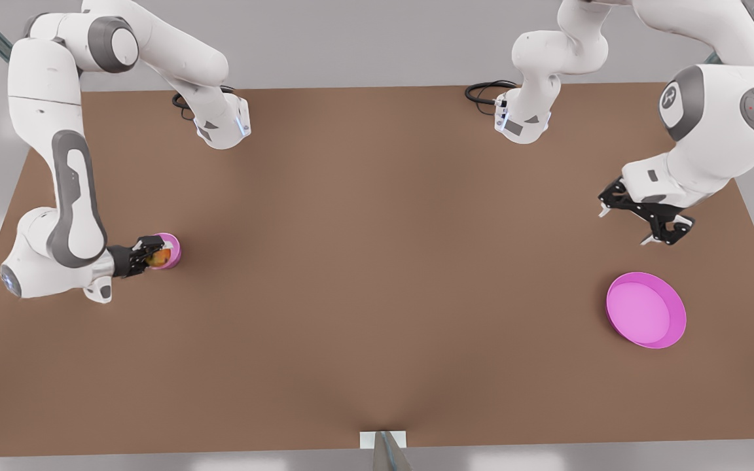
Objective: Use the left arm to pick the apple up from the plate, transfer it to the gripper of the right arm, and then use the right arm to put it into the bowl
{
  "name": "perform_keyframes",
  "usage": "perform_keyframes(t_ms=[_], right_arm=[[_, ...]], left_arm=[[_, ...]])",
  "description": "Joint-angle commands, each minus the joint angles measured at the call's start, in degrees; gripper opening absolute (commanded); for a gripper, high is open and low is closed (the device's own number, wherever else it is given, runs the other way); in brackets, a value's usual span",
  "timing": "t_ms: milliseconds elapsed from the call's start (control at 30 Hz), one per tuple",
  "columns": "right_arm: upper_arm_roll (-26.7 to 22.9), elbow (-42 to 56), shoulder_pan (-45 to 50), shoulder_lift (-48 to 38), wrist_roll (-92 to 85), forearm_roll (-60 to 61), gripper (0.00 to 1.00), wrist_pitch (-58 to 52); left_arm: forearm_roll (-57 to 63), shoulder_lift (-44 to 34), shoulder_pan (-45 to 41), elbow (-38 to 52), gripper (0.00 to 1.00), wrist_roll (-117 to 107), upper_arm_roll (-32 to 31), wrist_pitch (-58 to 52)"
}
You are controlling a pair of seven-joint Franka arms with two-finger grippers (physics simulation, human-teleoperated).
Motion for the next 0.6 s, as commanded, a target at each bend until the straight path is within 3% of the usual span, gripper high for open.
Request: perform_keyframes(t_ms=[0,567], right_arm=[[0.9,-3.5,0.0,-2.4,-11.0,-4.8,0.58,7.1],[0.8,-9.7,-3.1,-0.3,-16.4,-10.9,0.6,18.9]], left_arm=[[-0.6,0.2,-1.1,0.0,1.0,-35.4,0.0,-1.3],[-0.6,1.0,-1.4,-0.2,1.0,-35.5,0.0,-0.9]])
